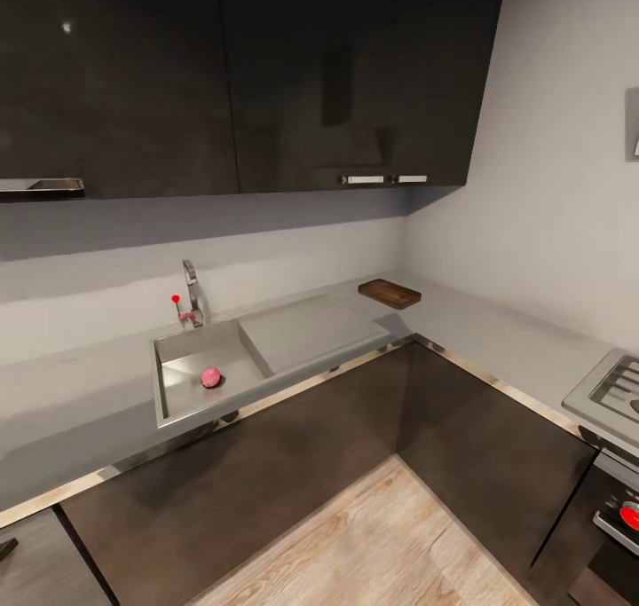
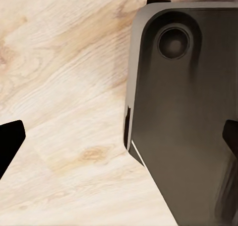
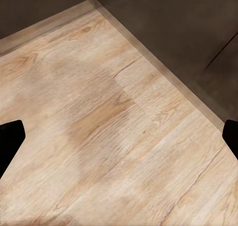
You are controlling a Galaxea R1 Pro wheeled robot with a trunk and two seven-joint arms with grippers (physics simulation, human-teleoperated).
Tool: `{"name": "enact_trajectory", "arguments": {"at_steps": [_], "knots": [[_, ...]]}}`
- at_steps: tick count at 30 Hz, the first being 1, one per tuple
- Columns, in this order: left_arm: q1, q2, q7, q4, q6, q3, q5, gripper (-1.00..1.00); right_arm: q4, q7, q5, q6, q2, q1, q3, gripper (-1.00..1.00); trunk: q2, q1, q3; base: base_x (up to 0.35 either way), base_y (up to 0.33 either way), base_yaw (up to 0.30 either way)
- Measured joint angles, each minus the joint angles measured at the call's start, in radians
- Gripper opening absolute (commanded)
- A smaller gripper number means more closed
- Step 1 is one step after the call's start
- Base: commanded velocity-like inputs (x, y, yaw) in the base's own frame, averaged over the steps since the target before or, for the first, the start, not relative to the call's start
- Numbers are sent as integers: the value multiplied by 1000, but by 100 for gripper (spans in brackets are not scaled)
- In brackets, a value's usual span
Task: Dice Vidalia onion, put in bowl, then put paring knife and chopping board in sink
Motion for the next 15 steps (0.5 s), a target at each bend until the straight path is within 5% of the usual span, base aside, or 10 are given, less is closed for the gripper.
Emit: {"name": "enact_trajectory", "arguments": {"at_steps": [15], "knots": [[0,-4,-2,0,1,0,-1,100,0,-1,-2,0,2,0,1,100,0,0,6,160,-116,-111]]}}
